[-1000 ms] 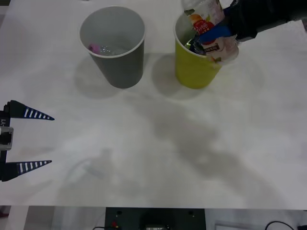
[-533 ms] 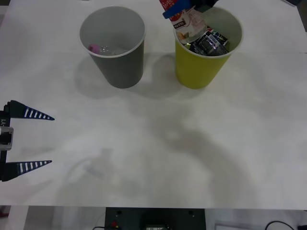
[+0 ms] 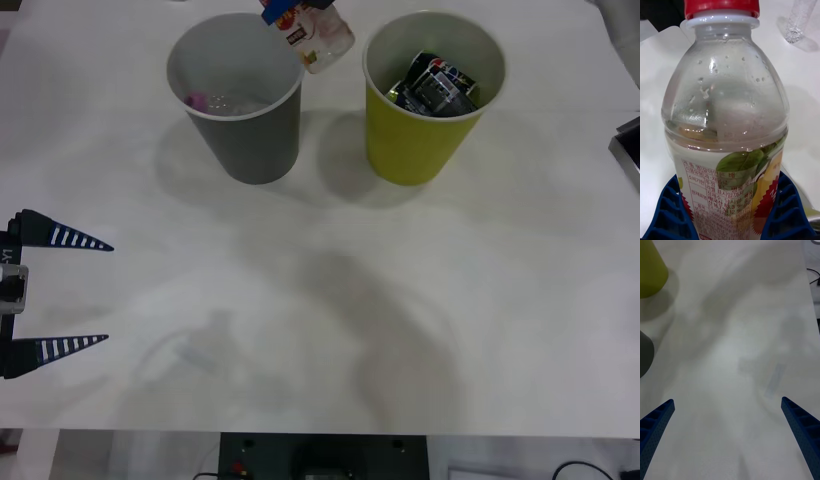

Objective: Put the can into the green bin and the plastic bottle into the gray bin

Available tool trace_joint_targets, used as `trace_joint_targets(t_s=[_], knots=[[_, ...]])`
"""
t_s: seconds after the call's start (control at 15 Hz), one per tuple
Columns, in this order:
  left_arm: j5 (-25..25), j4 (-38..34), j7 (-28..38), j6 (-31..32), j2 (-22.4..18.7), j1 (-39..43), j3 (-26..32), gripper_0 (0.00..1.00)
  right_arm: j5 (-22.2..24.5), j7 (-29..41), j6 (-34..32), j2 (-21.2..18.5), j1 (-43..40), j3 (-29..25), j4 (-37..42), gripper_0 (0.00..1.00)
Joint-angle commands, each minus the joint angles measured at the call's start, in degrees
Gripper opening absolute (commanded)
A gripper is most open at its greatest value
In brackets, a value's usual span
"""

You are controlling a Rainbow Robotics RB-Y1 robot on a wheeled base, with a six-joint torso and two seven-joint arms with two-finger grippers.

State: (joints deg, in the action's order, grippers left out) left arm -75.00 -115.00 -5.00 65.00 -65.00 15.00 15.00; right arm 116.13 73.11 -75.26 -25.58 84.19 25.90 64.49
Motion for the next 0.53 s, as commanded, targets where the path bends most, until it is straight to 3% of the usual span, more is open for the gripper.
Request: trace_joint_targets(t_s=[0.07,0.27,0.47,0.53], knots=[[0.0,0.0,0.0,0.0,0.0,0.0,0.0,0.98,0.7,-0.2,5.6,4.0,3.5,3.9,-5.8,0.0],[0.0,0.0,0.0,0.0,0.0,0.0,0.0,0.97,1.4,-0.2,10.4,7.5,4.9,5.2,-10.1,0.0],[0.0,0.0,0.0,0.0,0.0,0.0,0.0,0.98,1.9,-0.8,11.5,8.3,5.1,6.2,-10.2,0.0],[0.0,0.0,0.0,0.0,0.0,0.0,0.0,0.98,1.9,-1.3,11.5,8.3,5.1,6.2,-10.2,0.09]])
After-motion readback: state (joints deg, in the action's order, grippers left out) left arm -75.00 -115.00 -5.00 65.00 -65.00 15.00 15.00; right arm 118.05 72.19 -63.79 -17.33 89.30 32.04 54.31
